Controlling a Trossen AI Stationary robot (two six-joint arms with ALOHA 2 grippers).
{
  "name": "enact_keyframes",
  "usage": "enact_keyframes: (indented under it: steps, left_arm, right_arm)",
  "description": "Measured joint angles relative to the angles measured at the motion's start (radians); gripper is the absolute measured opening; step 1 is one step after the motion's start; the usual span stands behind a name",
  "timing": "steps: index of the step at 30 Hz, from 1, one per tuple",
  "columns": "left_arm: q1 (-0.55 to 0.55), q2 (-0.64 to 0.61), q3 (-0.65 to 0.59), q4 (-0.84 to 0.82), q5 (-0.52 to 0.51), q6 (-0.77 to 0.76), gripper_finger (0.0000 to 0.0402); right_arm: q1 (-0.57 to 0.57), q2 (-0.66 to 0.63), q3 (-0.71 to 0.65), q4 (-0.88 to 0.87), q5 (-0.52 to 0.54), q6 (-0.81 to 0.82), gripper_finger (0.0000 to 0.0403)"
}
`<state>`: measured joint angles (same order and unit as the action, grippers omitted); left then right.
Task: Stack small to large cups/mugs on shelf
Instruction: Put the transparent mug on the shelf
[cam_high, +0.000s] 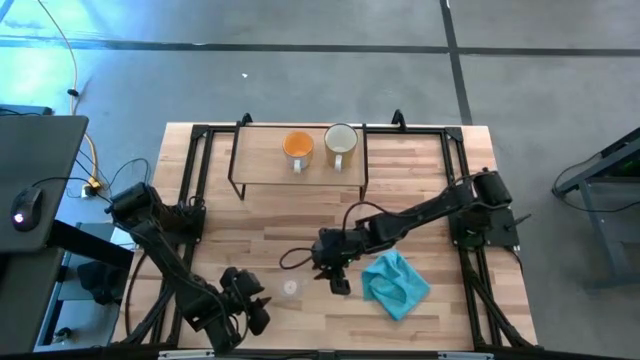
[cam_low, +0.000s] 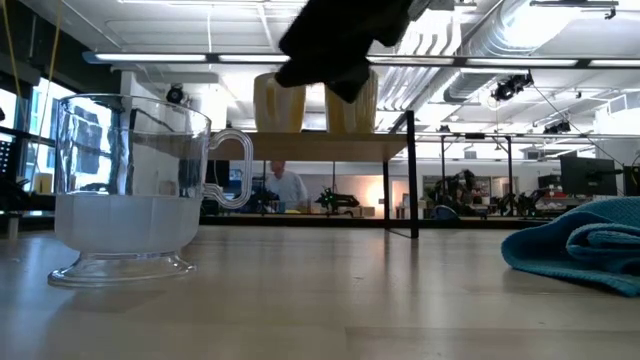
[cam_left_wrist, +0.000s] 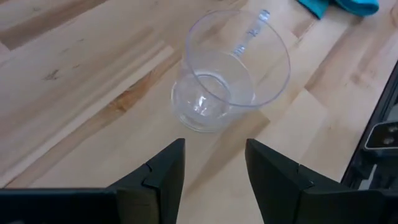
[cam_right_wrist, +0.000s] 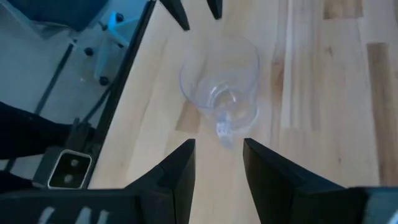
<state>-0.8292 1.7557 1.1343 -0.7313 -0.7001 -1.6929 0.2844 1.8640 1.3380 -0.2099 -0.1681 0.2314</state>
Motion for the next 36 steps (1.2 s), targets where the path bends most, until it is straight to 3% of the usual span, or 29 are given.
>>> enact_keyframes:
  steps: [6, 14, 36]
  left_arm:
    - [0.046, 0.000, -0.030, 0.118, -0.001, 0.072, 0.0158]
    - [0.083, 0.000, -0.031, 0.153, 0.004, 0.166, 0.0158]
    - [0.098, 0.000, -0.065, 0.171, 0.000, 0.141, 0.0158]
  right_arm:
    - [-0.003, 0.041, 0.000, 0.023, -0.017, 0.029, 0.0126]
    - [-0.001, 0.063, 0.000, 0.021, -0.028, 0.040, 0.0126]
    - [0.006, 0.145, 0.000, 0.088, -0.080, 0.082, 0.0126]
